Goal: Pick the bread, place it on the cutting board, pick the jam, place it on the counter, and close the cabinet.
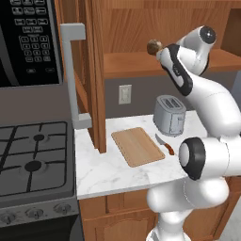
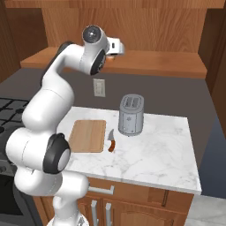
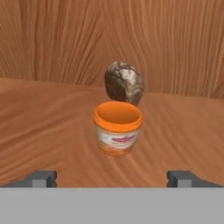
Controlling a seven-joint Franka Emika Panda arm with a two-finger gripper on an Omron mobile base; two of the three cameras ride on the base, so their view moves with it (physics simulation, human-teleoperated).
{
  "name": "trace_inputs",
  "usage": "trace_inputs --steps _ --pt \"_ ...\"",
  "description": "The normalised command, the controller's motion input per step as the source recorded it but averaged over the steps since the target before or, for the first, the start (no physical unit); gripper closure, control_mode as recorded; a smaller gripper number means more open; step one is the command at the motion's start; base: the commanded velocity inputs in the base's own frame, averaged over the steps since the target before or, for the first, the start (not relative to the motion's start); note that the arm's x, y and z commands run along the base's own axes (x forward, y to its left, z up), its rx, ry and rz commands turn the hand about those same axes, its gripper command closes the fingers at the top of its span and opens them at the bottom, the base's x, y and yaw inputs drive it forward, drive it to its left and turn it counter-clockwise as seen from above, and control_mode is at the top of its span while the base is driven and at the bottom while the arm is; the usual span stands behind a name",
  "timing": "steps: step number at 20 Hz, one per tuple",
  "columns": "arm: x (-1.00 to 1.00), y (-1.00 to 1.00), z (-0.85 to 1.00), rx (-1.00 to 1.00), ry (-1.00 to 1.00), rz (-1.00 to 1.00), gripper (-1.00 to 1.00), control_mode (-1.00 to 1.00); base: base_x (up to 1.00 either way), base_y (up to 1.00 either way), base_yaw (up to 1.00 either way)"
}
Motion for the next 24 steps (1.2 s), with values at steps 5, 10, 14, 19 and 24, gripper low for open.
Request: trace_inputs --steps 5,10,14,19,24 --pt "0.31 0.00 0.00 0.00 0.03 0.00 -1.00 -1.00 0.00 0.00 0.00" --pt "0.39 0.00 0.00 0.00 0.00 0.00 -1.00 -1.00 0.00 0.00 0.00" --pt "0.30 0.00 -0.02 0.00 0.00 0.00 -1.00 -1.00 0.00 0.00 0.00" --pt "0.15 0.00 -0.10 0.00 0.03 0.00 -1.00 -1.00 0.00 0.00 0.00" --pt "0.08 0.00 -0.11 0.00 0.04 0.00 -1.00 -1.00 0.00 0.00 0.00"
